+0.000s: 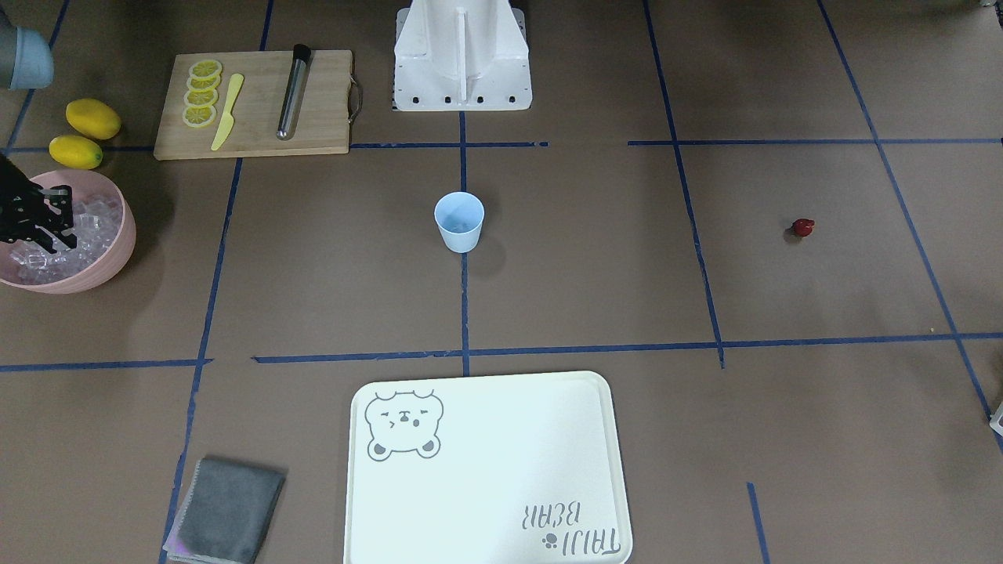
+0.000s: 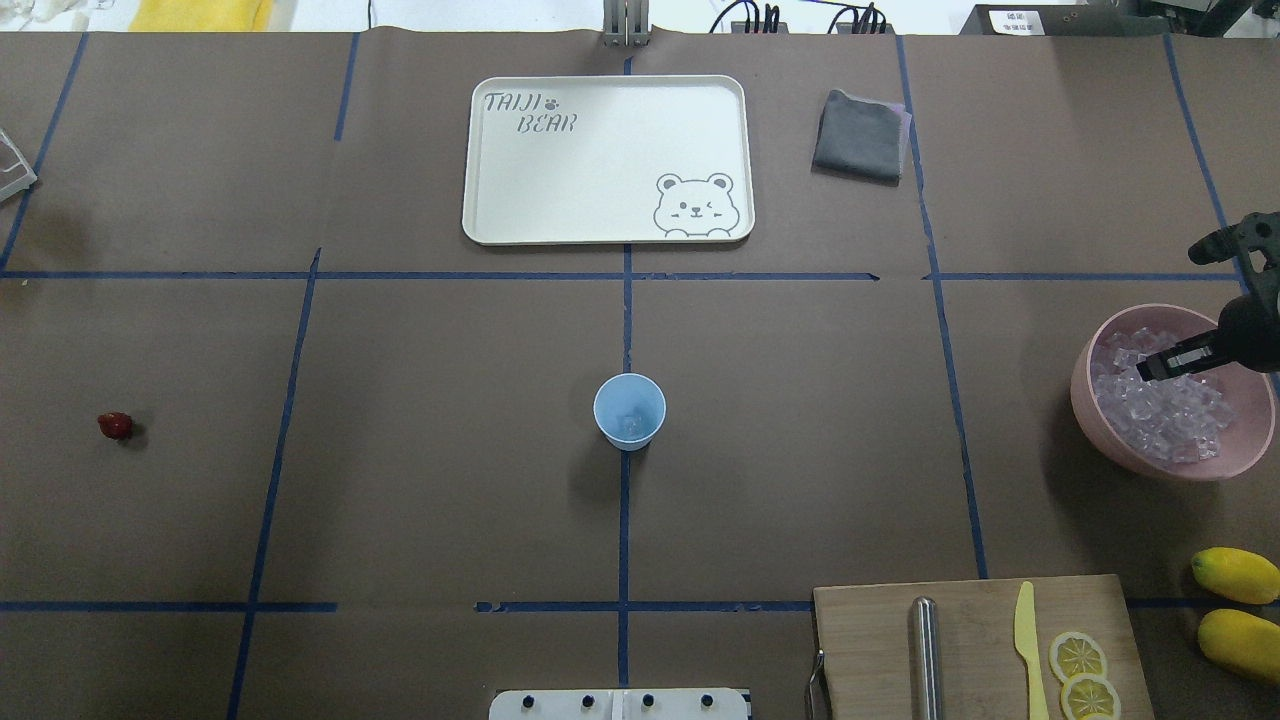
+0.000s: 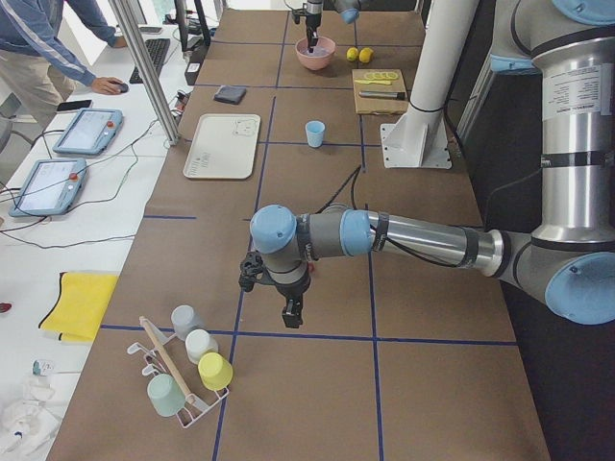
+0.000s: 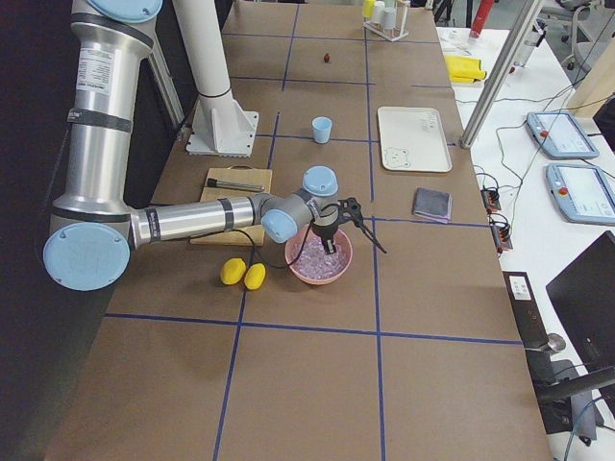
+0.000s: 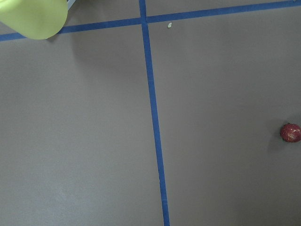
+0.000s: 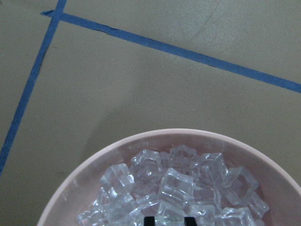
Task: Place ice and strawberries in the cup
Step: 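Lower the right gripper into the bowl and grasp another ice cube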
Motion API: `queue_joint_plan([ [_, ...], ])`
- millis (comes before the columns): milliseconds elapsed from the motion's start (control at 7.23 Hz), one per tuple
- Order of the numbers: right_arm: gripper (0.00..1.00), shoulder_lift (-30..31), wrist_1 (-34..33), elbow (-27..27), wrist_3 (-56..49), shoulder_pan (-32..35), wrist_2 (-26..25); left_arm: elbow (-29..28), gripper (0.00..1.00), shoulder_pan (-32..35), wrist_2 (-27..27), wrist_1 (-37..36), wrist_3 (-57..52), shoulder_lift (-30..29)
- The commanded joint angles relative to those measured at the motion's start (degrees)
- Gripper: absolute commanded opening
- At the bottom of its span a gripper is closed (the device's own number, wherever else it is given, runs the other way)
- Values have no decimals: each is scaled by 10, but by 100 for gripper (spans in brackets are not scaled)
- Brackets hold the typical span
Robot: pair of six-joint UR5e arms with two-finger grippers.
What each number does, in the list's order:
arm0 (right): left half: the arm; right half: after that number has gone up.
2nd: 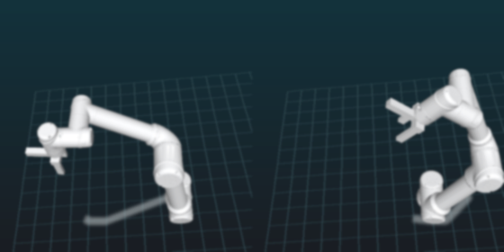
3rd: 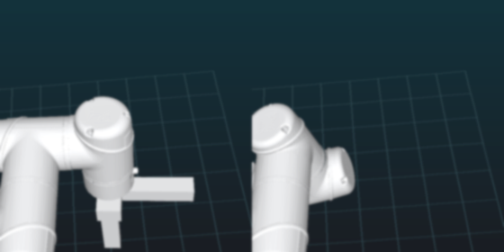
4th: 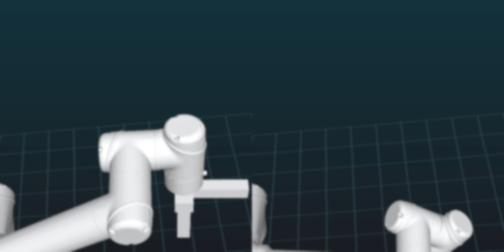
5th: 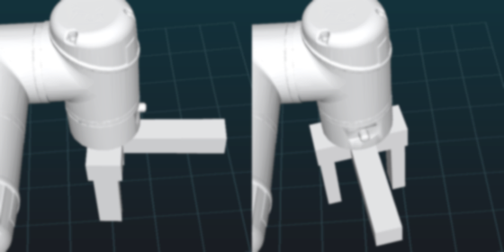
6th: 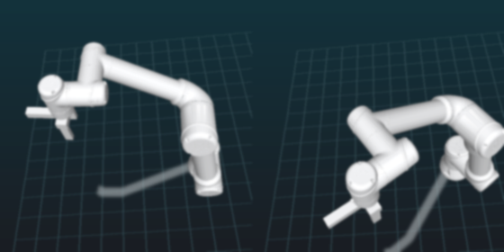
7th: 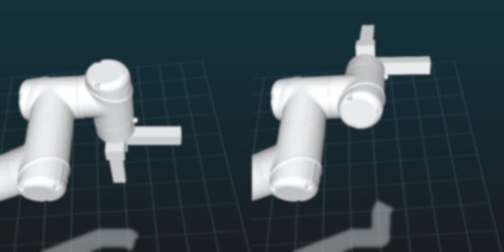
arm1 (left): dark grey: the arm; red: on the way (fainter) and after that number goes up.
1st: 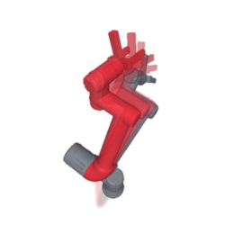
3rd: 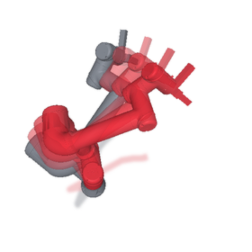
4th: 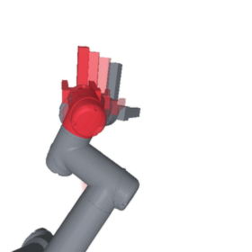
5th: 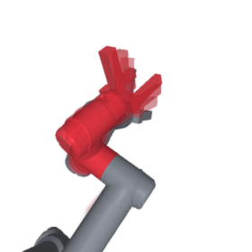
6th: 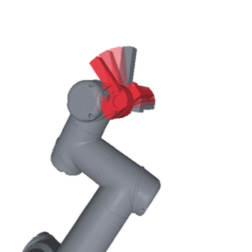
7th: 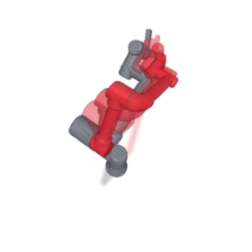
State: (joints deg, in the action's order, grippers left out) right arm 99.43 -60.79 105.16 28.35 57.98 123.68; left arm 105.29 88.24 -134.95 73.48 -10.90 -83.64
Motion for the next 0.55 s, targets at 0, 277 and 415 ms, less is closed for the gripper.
queue_joint_plan([
  [0,0,17,-9,55,-1,13,9,-1,100,0,0,0,0,0],
  [277,0,14,-95,114,-2,74,51,-3,100,0,0,0,0,1],
  [415,0,-3,-138,143,-1,65,52,-4,100,0,0,0,0,1],
])
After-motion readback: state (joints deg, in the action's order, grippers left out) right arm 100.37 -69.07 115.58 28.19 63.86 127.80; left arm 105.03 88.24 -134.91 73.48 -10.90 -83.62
